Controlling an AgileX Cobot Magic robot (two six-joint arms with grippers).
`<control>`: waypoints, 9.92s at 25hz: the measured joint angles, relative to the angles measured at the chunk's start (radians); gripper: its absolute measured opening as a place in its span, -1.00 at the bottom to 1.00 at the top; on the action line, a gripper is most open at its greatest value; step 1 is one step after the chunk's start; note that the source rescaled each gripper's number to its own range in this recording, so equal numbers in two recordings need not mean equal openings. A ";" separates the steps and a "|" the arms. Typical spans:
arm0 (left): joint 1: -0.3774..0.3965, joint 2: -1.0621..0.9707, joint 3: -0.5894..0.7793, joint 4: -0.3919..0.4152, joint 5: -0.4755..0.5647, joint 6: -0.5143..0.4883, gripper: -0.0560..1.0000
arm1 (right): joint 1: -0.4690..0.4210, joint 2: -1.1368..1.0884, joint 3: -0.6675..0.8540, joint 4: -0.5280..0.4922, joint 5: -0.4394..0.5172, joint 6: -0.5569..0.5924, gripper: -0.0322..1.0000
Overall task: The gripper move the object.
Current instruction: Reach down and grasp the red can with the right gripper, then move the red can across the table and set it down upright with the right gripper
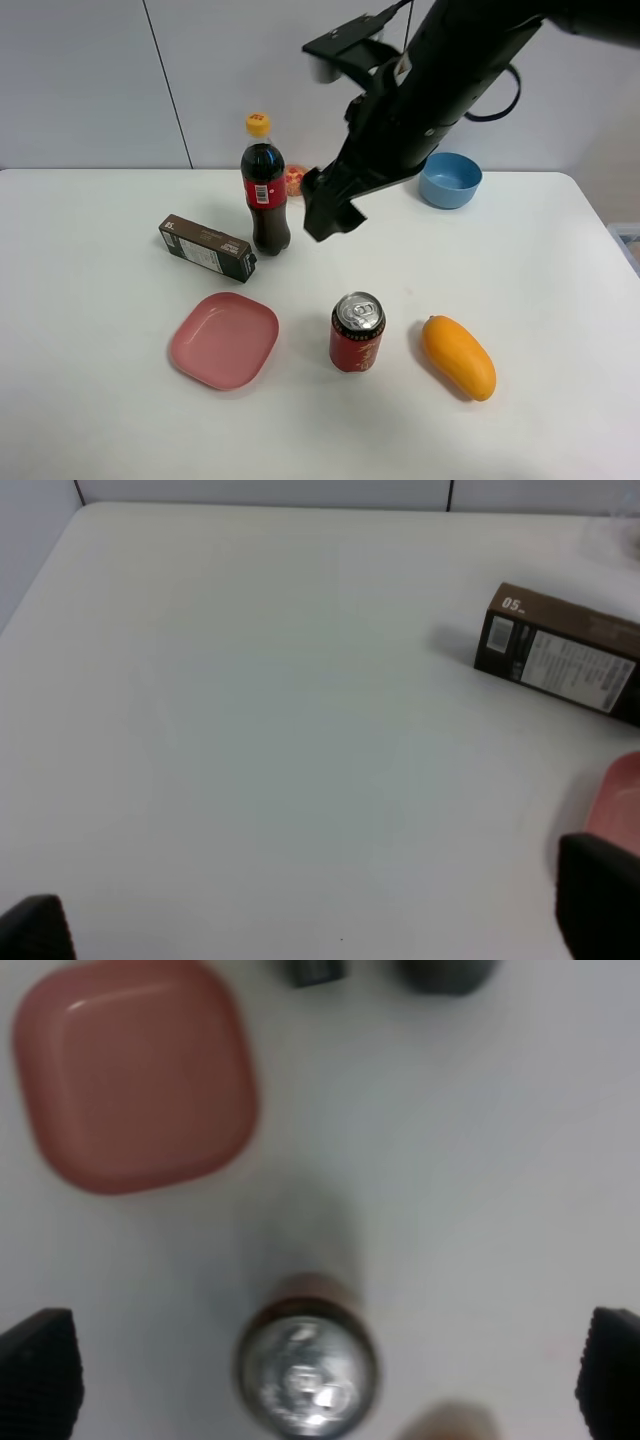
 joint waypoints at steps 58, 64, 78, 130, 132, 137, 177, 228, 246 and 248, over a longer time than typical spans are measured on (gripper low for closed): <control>0.000 0.000 0.000 0.000 0.000 0.000 1.00 | 0.100 0.296 0.000 -0.169 0.146 0.132 1.00; 0.000 0.000 0.000 0.000 0.000 0.000 1.00 | 0.100 0.334 -0.001 -0.168 0.146 0.132 1.00; 0.000 0.000 0.000 0.000 0.000 0.000 1.00 | 0.100 0.460 -0.001 -0.150 0.146 0.149 1.00; 0.000 0.000 0.000 0.000 0.000 0.000 1.00 | 0.100 0.348 0.150 -0.206 0.033 0.203 0.59; 0.000 0.000 0.000 0.000 0.000 0.000 1.00 | 0.100 0.348 0.150 -0.206 0.028 0.203 0.26; 0.000 0.000 0.000 0.000 0.000 0.000 1.00 | 0.100 0.348 0.150 -0.209 0.028 0.204 -0.94; 0.000 0.000 0.000 0.000 0.000 0.000 1.00 | -0.082 0.063 0.156 -0.326 0.143 0.445 -0.92; 0.000 0.000 0.000 0.000 0.000 0.000 1.00 | -0.306 0.791 -0.689 -0.209 0.072 0.371 -0.92; 0.000 0.000 0.000 0.000 0.000 0.000 1.00 | -0.306 0.791 -0.690 -0.252 0.065 0.365 -0.92; 0.000 0.000 0.000 0.000 0.000 0.000 1.00 | -0.306 0.791 -0.690 -0.253 0.065 0.365 -0.85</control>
